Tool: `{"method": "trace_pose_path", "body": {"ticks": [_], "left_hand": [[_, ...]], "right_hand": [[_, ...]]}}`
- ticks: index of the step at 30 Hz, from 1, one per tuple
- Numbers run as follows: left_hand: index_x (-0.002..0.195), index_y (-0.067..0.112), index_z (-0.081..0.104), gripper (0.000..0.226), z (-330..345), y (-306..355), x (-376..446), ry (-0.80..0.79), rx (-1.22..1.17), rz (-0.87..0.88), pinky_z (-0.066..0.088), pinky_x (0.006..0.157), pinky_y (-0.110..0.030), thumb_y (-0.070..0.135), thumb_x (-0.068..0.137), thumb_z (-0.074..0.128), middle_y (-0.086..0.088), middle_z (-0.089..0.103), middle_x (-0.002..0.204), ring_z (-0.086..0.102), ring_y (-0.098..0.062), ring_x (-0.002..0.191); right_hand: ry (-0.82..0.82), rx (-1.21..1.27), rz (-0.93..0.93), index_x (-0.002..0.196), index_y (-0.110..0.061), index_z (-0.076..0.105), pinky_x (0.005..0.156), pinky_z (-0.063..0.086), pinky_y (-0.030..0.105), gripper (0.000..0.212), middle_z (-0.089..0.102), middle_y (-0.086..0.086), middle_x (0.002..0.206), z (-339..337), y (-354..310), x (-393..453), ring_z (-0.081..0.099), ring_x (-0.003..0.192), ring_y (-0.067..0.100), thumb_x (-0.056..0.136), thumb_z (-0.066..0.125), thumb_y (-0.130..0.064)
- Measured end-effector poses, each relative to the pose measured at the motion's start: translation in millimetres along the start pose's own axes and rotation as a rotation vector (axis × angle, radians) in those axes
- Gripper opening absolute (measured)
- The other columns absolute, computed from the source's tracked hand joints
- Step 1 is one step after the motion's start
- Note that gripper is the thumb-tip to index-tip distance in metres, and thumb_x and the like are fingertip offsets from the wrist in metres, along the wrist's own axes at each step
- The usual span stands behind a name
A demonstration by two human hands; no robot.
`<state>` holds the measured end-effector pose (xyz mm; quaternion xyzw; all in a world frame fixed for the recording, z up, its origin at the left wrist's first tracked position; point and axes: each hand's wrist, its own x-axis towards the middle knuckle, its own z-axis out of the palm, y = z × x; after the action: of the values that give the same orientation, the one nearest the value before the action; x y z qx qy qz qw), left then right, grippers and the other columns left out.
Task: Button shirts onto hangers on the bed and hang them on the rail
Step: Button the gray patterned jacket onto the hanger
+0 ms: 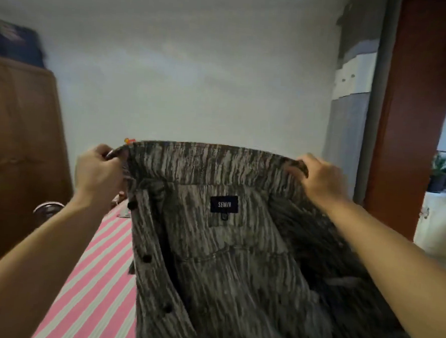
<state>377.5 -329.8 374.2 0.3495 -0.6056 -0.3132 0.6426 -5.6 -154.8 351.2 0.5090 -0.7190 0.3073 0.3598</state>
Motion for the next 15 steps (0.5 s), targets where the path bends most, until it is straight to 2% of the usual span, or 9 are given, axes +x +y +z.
{"method": "trace_pose_path", "body": {"ticks": [2,3,6,8,10,11,12,13,15], "left_hand": [[0.092,-0.008,0.063,0.019,-38,-11,36,0.058,0.013,-0.001,0.05,0.045,-0.033,0.011,0.093,0.066,-0.016,0.057,0.074,0.058,-0.026,0.061],[0.09,-0.005,0.063,0.019,-55,-19,50,0.075,0.052,0.016,0.052,0.049,-0.037,0.013,0.091,0.067,-0.016,0.06,0.074,0.059,-0.027,0.061],[0.079,0.011,0.063,0.018,-93,-37,80,0.06,0.172,0.031,0.057,0.06,-0.053,0.027,0.084,0.069,-0.015,0.067,0.075,0.067,-0.036,0.066],[0.079,0.01,0.059,0.019,-111,-43,94,0.077,0.152,-0.024,0.054,0.054,-0.05,0.024,0.087,0.069,-0.015,0.064,0.072,0.063,-0.03,0.057],[0.089,0.01,0.058,0.014,-129,-51,106,0.099,0.085,-0.106,0.048,0.045,-0.038,0.019,0.091,0.069,-0.015,0.06,0.077,0.058,-0.025,0.057],[0.097,0.009,0.059,0.014,-141,-56,113,0.115,0.076,-0.136,0.045,0.043,-0.034,0.018,0.092,0.068,-0.014,0.06,0.081,0.058,-0.023,0.06],[0.104,0.008,0.058,0.017,-154,-62,119,0.145,0.076,-0.161,0.042,0.041,-0.031,0.016,0.092,0.067,-0.013,0.06,0.084,0.058,-0.023,0.063],[0.11,0.008,0.058,0.021,-169,-68,126,0.193,0.082,-0.181,0.041,0.041,-0.031,0.015,0.091,0.065,-0.013,0.06,0.086,0.057,-0.023,0.064],[0.115,0.01,0.057,0.025,-203,-80,141,0.303,0.112,-0.235,0.04,0.042,-0.032,0.013,0.091,0.061,-0.013,0.059,0.088,0.055,-0.024,0.063]], "right_hand": [[-0.375,-0.04,0.013,0.104,-0.017,0.064,0.065,0.04,0.036,0.022,0.07,0.019,0.101,45,-28,-2,0.065,0.086,0.038,0.103,0.053,-0.036],[-0.437,-0.032,0.055,0.1,-0.018,0.063,0.064,0.04,0.035,0.022,0.07,0.019,0.103,63,-42,-4,0.063,0.085,0.036,0.105,0.048,-0.033],[-0.201,0.182,0.304,0.1,-0.008,0.071,0.069,0.044,0.041,0.025,0.07,0.027,0.103,99,-88,22,0.064,0.09,0.043,0.103,0.05,-0.022],[-0.109,0.438,0.434,0.095,0.001,0.072,0.067,0.037,0.041,0.024,0.067,0.031,0.095,104,-127,49,0.064,0.091,0.044,0.099,0.054,-0.015],[-0.041,0.694,0.531,0.072,-0.01,0.074,0.064,0.03,0.038,0.028,0.065,0.011,0.063,103,-168,66,0.059,0.073,0.035,0.091,0.06,-0.024],[-0.006,0.831,0.587,0.057,-0.017,0.068,0.062,0.031,0.04,0.03,0.052,0.0,0.046,102,-189,69,0.051,0.062,0.028,0.084,0.062,-0.03],[0.006,0.949,0.622,0.051,-0.017,0.06,0.058,0.033,0.04,0.032,0.041,-0.006,0.04,100,-210,72,0.044,0.055,0.023,0.079,0.063,-0.032],[-0.024,1.046,0.632,0.05,-0.016,0.056,0.054,0.036,0.038,0.032,0.039,-0.008,0.042,99,-230,75,0.041,0.052,0.02,0.078,0.064,-0.029],[-0.256,1.231,0.598,0.063,-0.015,0.059,0.049,0.039,0.029,0.023,0.048,-0.001,0.05,98,-270,77,0.046,0.044,0.019,0.085,0.065,-0.019]]}}
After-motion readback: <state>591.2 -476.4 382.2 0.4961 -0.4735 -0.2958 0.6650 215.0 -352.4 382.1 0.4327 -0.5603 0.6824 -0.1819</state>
